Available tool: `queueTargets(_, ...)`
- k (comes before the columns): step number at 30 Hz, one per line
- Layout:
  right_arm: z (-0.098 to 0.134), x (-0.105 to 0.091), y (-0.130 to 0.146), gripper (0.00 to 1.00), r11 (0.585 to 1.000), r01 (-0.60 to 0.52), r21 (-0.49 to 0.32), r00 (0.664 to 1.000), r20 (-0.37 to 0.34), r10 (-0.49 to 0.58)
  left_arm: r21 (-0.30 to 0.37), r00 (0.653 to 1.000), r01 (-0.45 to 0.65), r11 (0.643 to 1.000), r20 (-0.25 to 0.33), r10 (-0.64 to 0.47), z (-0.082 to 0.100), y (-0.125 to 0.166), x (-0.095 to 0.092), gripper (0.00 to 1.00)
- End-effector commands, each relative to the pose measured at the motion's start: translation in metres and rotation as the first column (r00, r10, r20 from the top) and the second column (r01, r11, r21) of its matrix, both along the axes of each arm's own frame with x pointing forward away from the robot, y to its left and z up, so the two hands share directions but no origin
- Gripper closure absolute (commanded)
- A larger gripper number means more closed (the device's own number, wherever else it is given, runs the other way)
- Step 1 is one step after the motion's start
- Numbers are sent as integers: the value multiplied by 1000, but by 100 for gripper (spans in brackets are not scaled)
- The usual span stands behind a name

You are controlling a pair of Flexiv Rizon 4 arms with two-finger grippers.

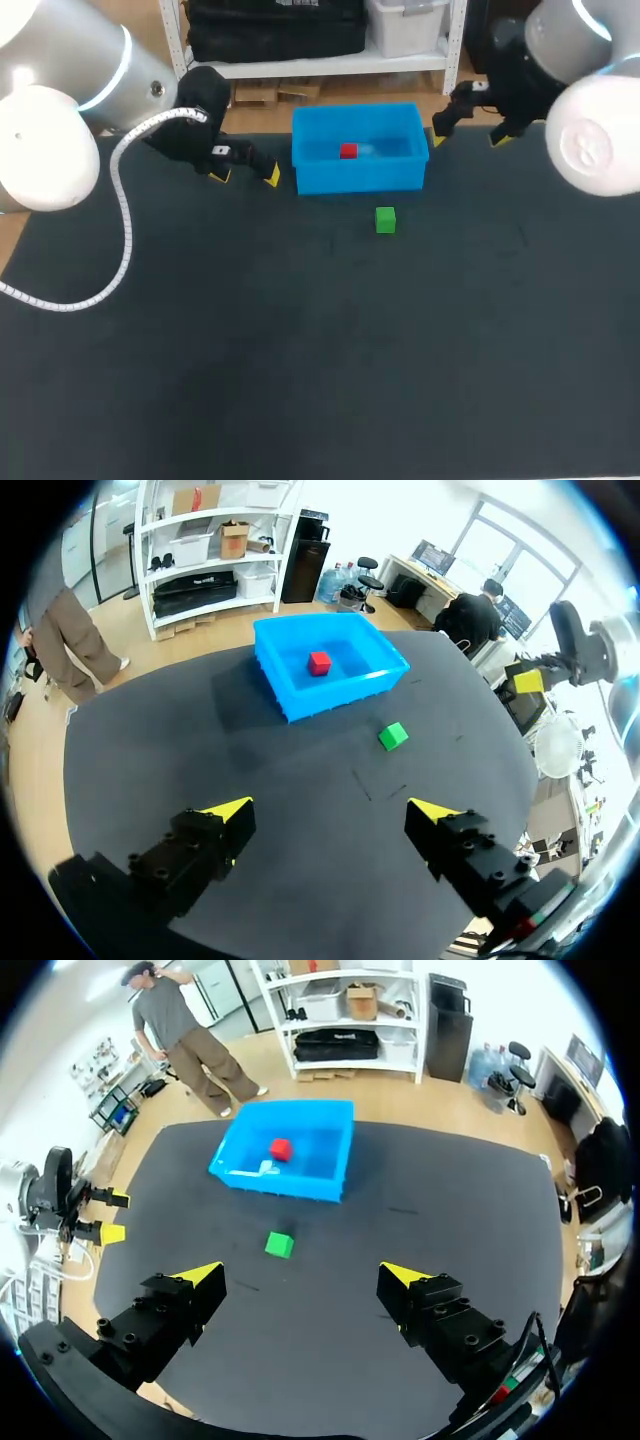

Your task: Use the left arm to pick the red cube and place it into the blue plastic box first, then use the right arm to grasp the green cube and put it into the same blue plastic box after the first action is fully finished.

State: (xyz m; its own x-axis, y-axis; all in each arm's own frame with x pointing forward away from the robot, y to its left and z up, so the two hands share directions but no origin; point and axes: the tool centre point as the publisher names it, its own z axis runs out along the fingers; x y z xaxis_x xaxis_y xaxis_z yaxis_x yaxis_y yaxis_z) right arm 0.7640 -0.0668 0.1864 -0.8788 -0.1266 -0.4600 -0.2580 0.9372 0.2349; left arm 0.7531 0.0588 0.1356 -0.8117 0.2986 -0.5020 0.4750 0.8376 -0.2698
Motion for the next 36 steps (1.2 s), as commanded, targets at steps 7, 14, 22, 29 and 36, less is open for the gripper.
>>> queueTargets(7,2,17,27,0,997,42,-61,997,-68,-46,-5,1000,4,1000,2,-4,-1,1,0,0)
queueTargets(14,2,22,38,0,992,66,-108,991,-111,-78,-5,1000,4,1000,2,-4,-1,1,0,0)
queueTargets(22,1,29,49,0,983,71,-172,982,-163,-99,-5,1000,4,1000,2,-4,-1,1,0,0)
queueTargets(29,-3,38,59,0,977,67,-202,974,-198,-108,-5,1000,4,1000,2,-4,-1,1,0,0)
queueTargets(36,-8,47,69,0,974,63,-218,965,-235,-115,-5,1000,4,1000,2,-4,-1,1,0,0)
